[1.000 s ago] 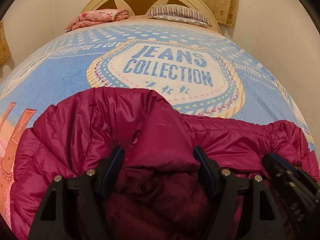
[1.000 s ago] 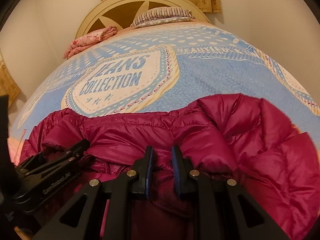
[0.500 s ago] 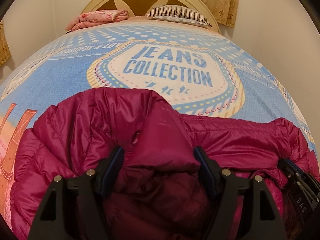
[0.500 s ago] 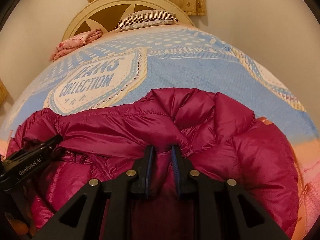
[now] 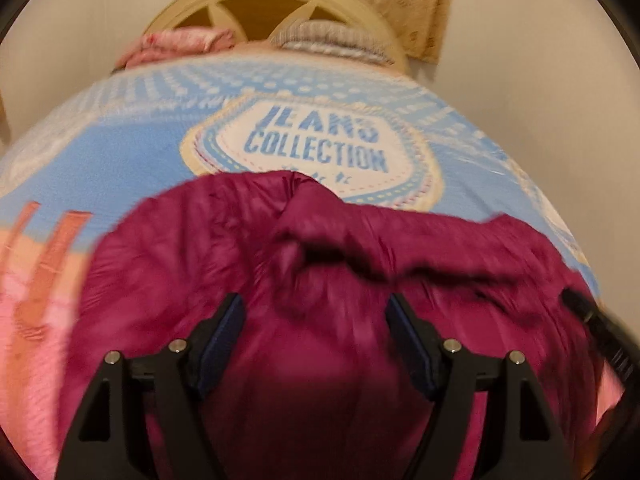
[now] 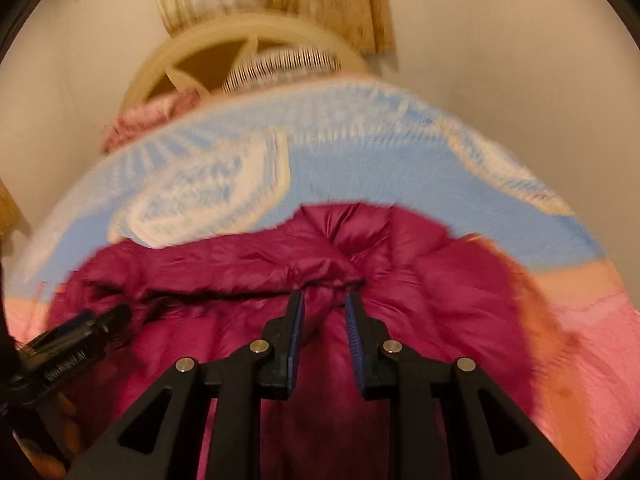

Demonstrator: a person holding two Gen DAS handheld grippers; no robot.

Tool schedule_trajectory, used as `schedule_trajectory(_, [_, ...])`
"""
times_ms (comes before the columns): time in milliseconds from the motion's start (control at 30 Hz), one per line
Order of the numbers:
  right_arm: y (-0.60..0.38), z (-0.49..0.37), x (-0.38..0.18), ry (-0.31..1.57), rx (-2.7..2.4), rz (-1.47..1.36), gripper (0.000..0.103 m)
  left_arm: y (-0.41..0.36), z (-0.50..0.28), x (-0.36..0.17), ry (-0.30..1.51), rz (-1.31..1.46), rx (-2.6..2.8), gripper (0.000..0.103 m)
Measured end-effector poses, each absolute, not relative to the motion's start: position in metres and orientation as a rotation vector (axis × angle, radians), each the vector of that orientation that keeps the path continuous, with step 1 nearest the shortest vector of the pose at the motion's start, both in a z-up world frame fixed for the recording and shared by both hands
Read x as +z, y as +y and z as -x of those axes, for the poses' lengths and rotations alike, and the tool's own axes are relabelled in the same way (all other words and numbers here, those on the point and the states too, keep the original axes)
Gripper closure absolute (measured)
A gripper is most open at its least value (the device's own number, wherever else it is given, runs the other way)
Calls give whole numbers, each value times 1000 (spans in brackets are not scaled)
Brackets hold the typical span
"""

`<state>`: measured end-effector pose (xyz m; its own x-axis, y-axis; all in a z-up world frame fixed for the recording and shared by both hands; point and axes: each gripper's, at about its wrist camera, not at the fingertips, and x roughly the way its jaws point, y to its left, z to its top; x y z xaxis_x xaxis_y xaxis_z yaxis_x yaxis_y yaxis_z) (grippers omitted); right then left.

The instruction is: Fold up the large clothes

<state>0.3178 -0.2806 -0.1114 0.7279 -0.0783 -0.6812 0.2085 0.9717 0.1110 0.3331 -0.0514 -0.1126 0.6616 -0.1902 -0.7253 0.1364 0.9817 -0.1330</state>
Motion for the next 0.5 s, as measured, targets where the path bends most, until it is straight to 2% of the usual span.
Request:
schedule_trajectory(167, [-288,-223,-58,613,-117,-182,81,-22,-256,-82,773,32,-244,26])
schedule_trajectory(200, [-296,-194,-44,579,-107,-213,81,-13,-233,-75,759,32,-267,24])
schedule_trajectory(267, [-308,-149,-24,527,-93,-262,81,1,-201,-67,740,31,-285,14])
schedule_trajectory(400, [-329,-69,8,482,-61,-316,80,31,-146,-61,725,38,-324,10])
schedule_trajectory(500, [-340,-10,20,514,-47,-293,69,52,-115,-72,781,50,-359,10])
